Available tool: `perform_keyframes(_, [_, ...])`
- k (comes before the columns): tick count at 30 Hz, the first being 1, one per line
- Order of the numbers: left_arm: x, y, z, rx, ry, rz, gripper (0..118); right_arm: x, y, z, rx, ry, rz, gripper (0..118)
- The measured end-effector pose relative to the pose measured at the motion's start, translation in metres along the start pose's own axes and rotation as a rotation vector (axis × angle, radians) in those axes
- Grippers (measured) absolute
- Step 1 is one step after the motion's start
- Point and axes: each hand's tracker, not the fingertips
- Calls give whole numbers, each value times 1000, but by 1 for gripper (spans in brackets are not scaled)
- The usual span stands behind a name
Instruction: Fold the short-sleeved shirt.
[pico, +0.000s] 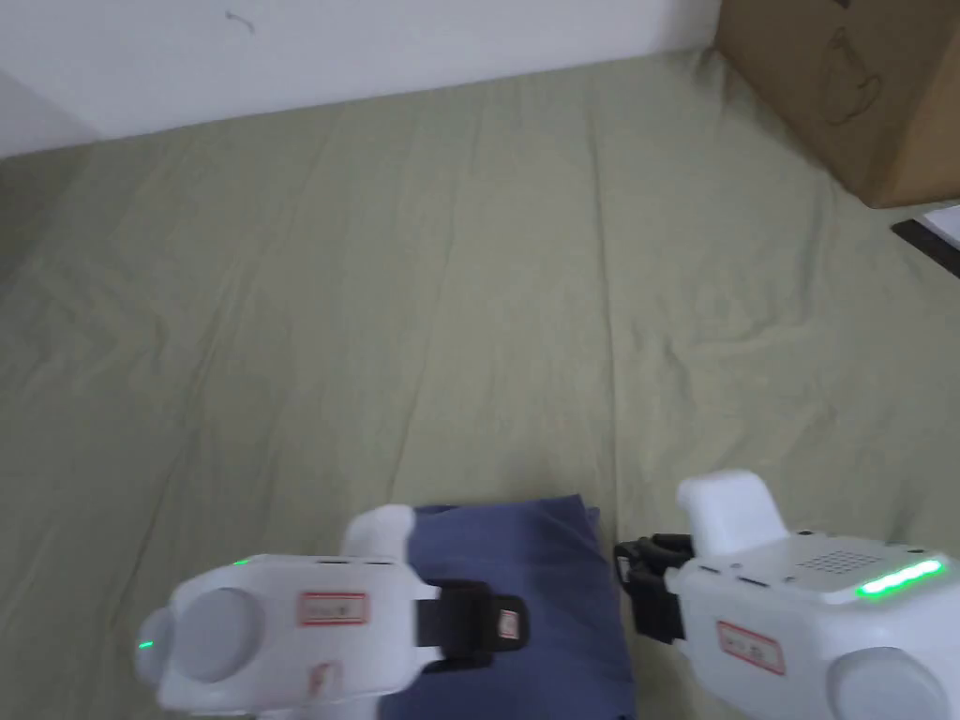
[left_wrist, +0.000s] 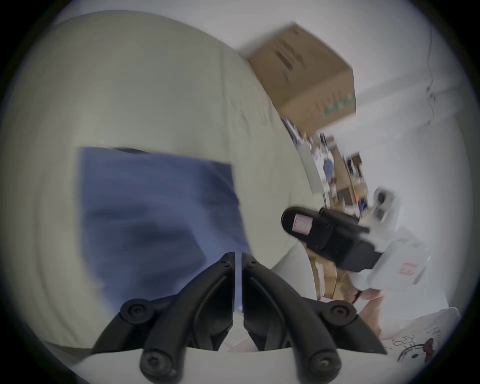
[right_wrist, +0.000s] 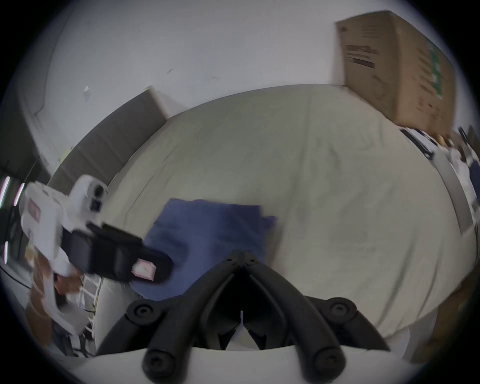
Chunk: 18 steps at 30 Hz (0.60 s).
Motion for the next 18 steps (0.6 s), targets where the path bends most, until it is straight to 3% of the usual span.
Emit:
perform_keyframes(5, [-60, -9, 64, 86, 73, 127, 37, -42, -1, -61, -97, 87, 102, 0])
perform_keyframes(9, [-88, -14, 70, 108, 29, 185, 90, -51, -11, -93, -153, 11, 167, 0])
perform_keyframes(18, [-130, 15, -5, -16, -173, 325, 91, -42, -10, -92, -150, 44, 122, 0])
